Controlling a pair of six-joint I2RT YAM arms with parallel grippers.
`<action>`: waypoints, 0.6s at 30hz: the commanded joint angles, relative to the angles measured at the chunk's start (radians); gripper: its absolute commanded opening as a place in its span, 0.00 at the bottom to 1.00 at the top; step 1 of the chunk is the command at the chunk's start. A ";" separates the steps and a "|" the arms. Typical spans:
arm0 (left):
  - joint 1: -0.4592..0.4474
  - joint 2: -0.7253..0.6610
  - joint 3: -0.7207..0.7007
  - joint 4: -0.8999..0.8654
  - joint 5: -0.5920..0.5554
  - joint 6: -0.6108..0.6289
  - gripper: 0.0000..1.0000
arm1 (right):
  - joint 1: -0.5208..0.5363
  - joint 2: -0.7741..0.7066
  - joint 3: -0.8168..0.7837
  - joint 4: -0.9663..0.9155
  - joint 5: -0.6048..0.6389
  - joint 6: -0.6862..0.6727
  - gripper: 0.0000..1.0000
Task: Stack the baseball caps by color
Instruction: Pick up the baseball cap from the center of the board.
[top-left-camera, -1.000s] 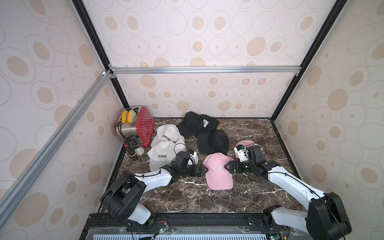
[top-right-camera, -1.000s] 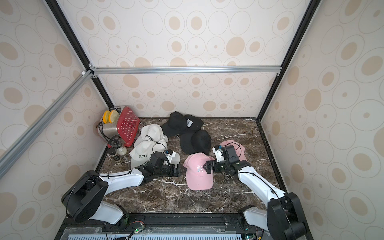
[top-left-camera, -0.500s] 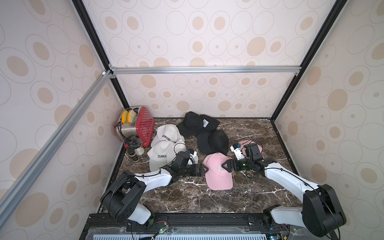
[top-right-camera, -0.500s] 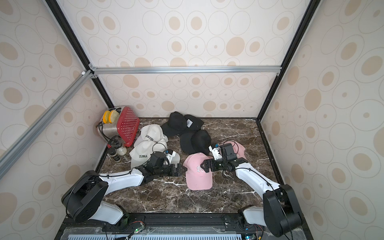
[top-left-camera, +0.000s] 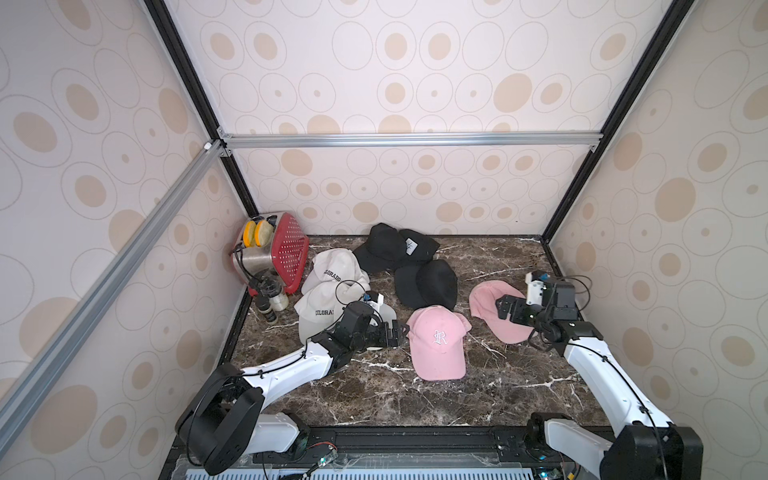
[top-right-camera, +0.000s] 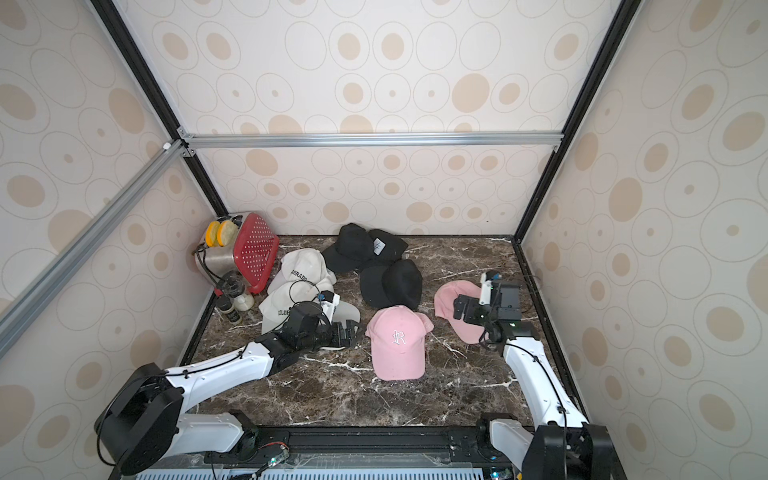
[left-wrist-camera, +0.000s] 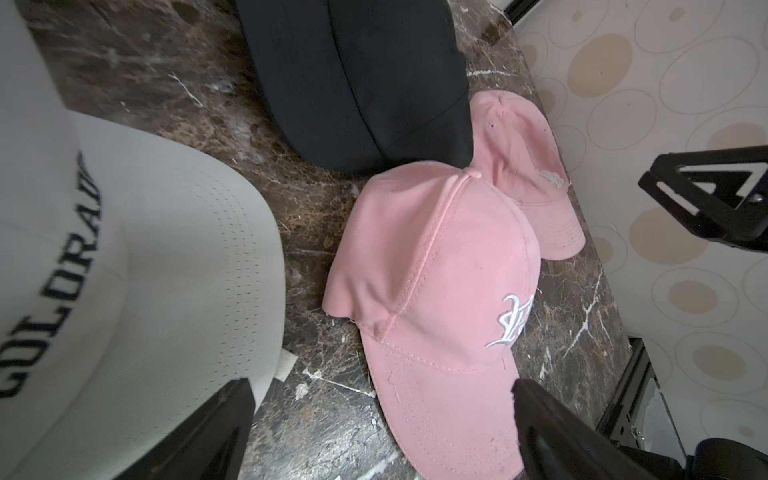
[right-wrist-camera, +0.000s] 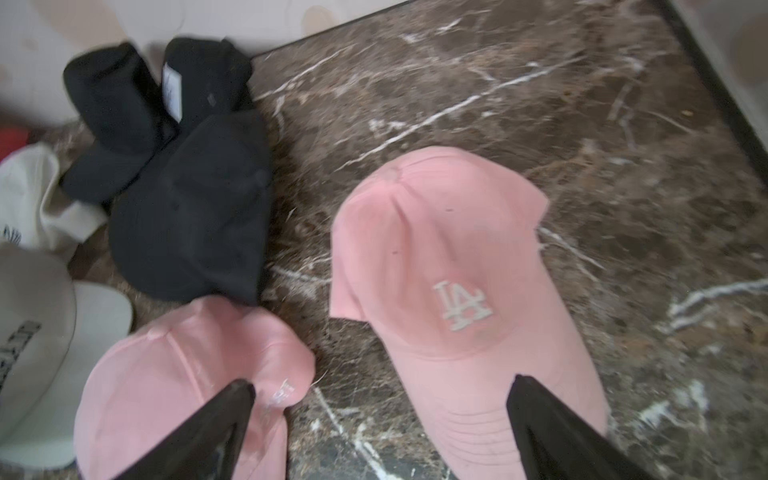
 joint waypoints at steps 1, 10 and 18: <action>-0.009 -0.048 0.006 -0.057 -0.076 0.048 0.99 | -0.146 -0.044 -0.065 -0.008 -0.095 0.110 1.00; -0.009 -0.083 -0.033 -0.031 -0.093 0.042 0.99 | -0.361 -0.031 -0.196 0.026 -0.381 0.215 0.99; -0.009 -0.053 -0.009 -0.014 -0.025 0.028 0.99 | -0.362 0.034 -0.294 0.156 -0.483 0.325 0.98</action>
